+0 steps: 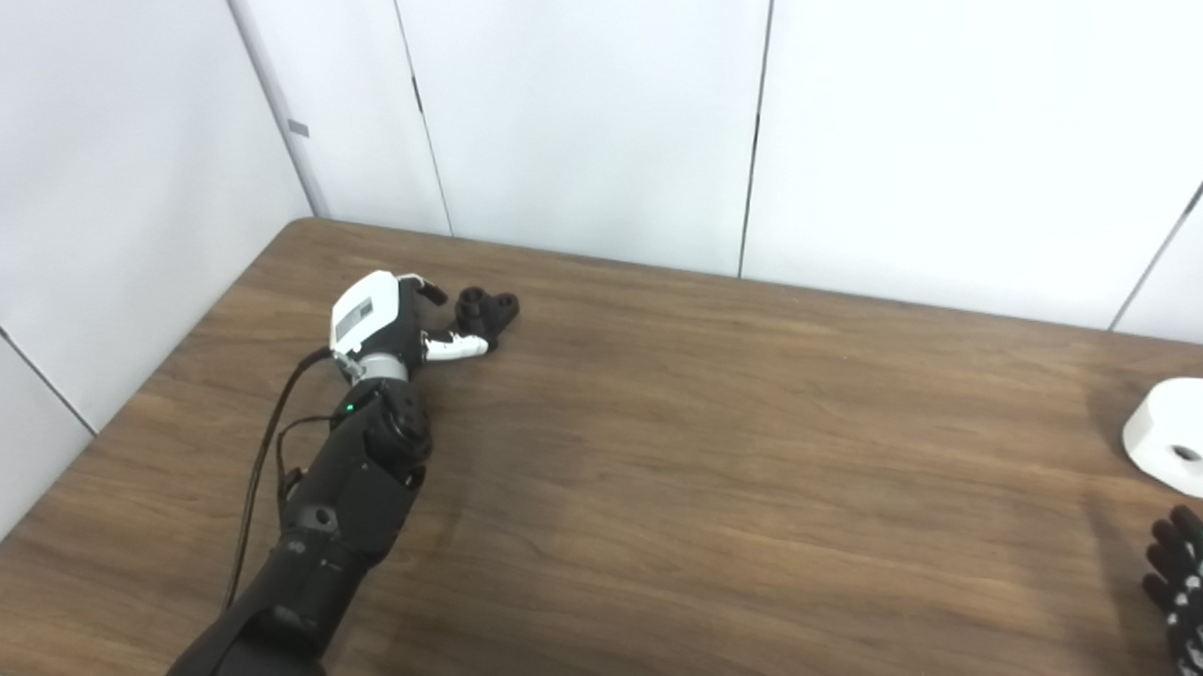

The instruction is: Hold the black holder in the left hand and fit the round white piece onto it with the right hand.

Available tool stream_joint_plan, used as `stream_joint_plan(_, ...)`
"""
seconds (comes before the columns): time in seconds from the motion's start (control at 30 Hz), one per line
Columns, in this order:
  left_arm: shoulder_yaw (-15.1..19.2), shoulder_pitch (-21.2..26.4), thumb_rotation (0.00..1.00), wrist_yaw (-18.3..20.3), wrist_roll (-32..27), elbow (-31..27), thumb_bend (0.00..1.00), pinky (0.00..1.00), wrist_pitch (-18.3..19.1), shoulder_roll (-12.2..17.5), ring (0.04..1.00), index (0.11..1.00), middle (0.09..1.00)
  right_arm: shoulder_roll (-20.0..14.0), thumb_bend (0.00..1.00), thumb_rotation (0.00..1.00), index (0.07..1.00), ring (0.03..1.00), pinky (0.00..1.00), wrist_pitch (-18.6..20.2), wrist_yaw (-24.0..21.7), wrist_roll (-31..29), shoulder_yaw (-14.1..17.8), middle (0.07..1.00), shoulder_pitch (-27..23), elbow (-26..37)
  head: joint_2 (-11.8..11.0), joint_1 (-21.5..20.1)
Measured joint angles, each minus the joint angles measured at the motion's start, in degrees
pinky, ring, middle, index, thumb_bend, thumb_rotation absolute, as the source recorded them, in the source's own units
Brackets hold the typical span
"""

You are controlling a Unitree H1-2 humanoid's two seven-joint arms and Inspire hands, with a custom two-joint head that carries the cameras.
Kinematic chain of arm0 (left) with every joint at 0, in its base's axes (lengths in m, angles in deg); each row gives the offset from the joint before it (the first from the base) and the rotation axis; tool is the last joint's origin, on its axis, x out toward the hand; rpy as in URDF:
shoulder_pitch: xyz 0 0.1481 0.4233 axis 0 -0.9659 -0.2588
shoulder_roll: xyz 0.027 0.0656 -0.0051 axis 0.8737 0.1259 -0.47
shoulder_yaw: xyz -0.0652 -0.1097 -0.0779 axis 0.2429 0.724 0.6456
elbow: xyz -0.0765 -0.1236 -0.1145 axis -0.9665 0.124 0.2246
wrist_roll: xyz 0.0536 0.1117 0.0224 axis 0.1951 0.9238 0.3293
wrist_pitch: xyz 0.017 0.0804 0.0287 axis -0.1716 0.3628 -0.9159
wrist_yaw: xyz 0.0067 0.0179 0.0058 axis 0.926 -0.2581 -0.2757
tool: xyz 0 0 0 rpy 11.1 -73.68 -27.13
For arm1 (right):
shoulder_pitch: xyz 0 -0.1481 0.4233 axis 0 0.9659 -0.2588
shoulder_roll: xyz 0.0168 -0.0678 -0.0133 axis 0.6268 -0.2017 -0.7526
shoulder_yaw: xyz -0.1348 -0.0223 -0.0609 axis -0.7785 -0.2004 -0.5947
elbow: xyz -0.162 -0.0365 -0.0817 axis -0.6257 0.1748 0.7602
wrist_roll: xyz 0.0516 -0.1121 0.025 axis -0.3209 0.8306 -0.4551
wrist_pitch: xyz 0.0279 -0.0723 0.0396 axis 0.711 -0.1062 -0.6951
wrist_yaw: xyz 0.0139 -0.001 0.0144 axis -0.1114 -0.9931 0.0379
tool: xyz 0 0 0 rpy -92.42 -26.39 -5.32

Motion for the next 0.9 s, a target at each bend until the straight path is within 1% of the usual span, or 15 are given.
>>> stream_joint_plan(0.2,-1.54,-0.14,0.27,0.66,0.28,0.02,0.89,0.92,0.08,0.54,0.936,0.677,0.874,-0.02,0.69,1.00,1.000,0.999,1.00,0.75,0.01,0.06,0.00,0.993,0.16,0.54,0.26,0.09)
stream_joint_plan(0.4,-1.90,-0.18,0.26,0.57,0.22,0.58,0.89,0.91,0.00,0.82,0.934,0.664,0.856,-0.02,0.72,1.00,1.000,0.992,1.00,0.80,0.01,-0.08,0.09,0.987,0.18,0.55,0.44,0.00)
stream_joint_plan(0.53,-2.21,-0.17,0.25,0.14,0.23,0.86,0.90,0.91,-0.25,0.93,0.932,0.660,0.848,-0.03,0.70,1.00,1.000,0.987,1.00,0.77,0.00,-0.03,0.09,0.985,0.20,0.55,0.44,0.00)
stream_joint_plan(0.7,-2.49,-0.17,0.28,0.10,0.22,0.86,0.89,0.93,-0.20,0.93,0.927,0.664,0.852,-0.08,0.69,1.00,1.000,0.980,1.00,0.76,0.00,-0.08,0.20,0.984,0.23,0.55,0.44,0.00)
stream_joint_plan(0.9,-2.57,-0.17,0.27,0.09,0.16,0.86,0.88,0.93,-0.21,0.94,0.922,0.648,0.850,-0.08,0.68,1.00,1.000,0.976,1.00,0.79,0.00,-0.13,0.31,0.982,0.26,0.55,0.70,0.00)
